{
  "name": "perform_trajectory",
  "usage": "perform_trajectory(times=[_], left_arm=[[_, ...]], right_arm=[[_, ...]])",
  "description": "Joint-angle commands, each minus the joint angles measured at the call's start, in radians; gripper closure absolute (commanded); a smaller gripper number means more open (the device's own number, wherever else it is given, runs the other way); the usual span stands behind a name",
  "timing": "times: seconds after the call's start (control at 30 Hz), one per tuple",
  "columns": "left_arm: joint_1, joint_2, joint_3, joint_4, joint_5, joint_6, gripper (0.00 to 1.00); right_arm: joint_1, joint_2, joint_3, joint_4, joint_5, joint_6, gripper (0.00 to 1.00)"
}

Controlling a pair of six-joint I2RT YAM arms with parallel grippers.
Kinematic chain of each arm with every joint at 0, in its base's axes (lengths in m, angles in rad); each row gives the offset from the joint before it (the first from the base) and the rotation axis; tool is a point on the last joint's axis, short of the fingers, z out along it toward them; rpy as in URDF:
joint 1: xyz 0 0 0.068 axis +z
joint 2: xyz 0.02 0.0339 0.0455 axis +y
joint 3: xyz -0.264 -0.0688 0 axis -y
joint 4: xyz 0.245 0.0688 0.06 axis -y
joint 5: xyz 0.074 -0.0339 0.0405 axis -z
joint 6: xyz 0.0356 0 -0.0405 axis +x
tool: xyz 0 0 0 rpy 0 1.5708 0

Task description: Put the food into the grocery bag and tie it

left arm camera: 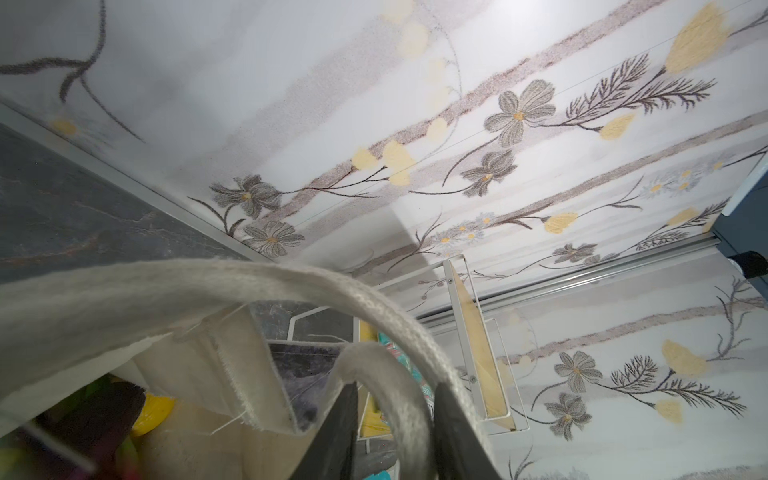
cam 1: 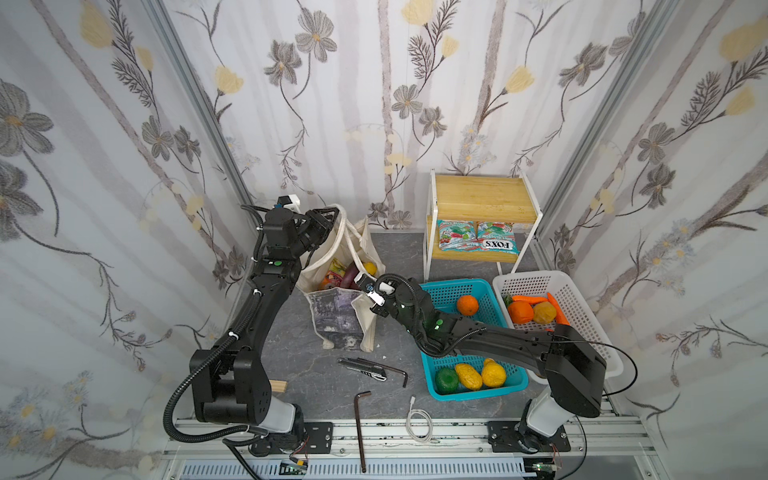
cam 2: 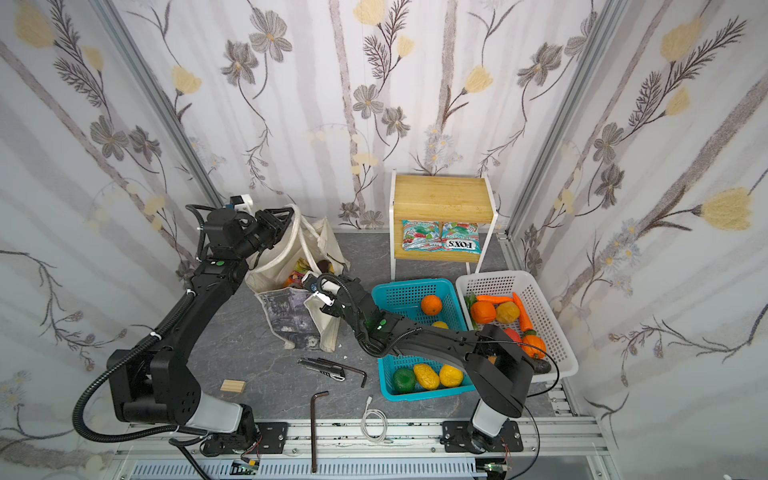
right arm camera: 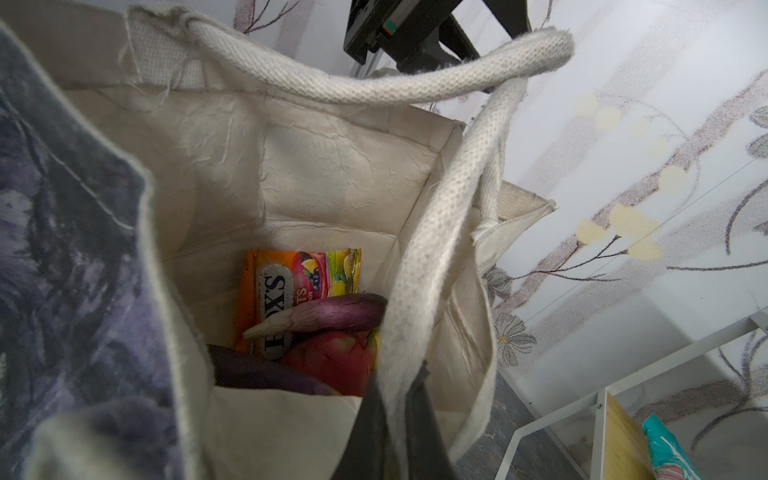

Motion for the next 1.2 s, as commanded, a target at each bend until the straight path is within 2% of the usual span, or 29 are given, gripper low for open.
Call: perform_trajectory(times=[0.0, 0.1, 0.2, 0.23, 0.33, 0.37, 0.47, 0.53, 0.63, 0.73, 0.83, 0.9, 0.97, 1.07, 1.17], left_arm=[[-0.001, 0.005, 0.009, 0.052, 0.036, 0.008, 0.54], [-0.001, 0.031, 0.020, 0.052, 0.066, 0.013, 0.50], [-0.004, 0.077, 0.057, 0.051, 0.102, 0.011, 0.57], [-0.005, 0.093, 0.069, 0.051, 0.115, 0.005, 0.63], [-0.011, 0.120, 0.091, 0.051, 0.157, 0.000, 0.95], [-0.014, 0.121, 0.092, 0.051, 0.163, 0.003, 1.00], [-0.017, 0.107, 0.088, 0.051, 0.162, 0.013, 1.00], [-0.016, 0.095, 0.089, 0.050, 0.165, 0.017, 1.00], [-0.018, 0.068, 0.086, 0.050, 0.164, 0.008, 1.00], [-0.020, 0.043, 0.079, 0.050, 0.159, 0.008, 1.00], [-0.020, 0.027, 0.076, 0.050, 0.165, 0.006, 1.00], [-0.020, 0.019, 0.076, 0.047, 0.171, 0.011, 1.00], [-0.020, 0.014, 0.074, 0.040, 0.170, 0.019, 1.00], [-0.020, 0.013, 0.071, 0.029, 0.175, 0.021, 1.00], [-0.021, 0.008, 0.066, 0.027, 0.179, 0.017, 1.00]], right_arm=[[0.002, 0.005, 0.009, -0.005, 0.011, -0.009, 1.00], [0.003, 0.001, 0.009, -0.006, -0.001, -0.009, 1.00], [0.003, 0.000, 0.009, -0.009, -0.008, -0.010, 1.00], [0.004, 0.002, 0.009, -0.010, -0.008, -0.009, 1.00], [0.005, 0.004, 0.008, -0.010, 0.002, -0.010, 1.00], [0.004, 0.003, 0.007, -0.006, 0.010, -0.009, 1.00], [-0.006, -0.033, -0.008, 0.018, -0.011, 0.067, 1.00], [-0.031, -0.074, -0.007, -0.024, -0.123, 0.156, 0.97], [-0.073, -0.117, 0.014, -0.092, -0.282, 0.268, 0.70], [-0.109, -0.168, -0.004, -0.085, -0.390, 0.326, 0.60], [-0.169, -0.249, -0.074, 0.023, -0.535, 0.420, 0.42], [-0.216, -0.285, -0.101, 0.088, -0.632, 0.503, 0.33], [-0.290, -0.282, -0.087, 0.110, -0.686, 0.533, 0.33], [-0.327, -0.234, -0.006, 0.033, -0.688, 0.483, 0.33], [-0.342, -0.133, 0.093, -0.052, -0.736, 0.432, 0.41]])
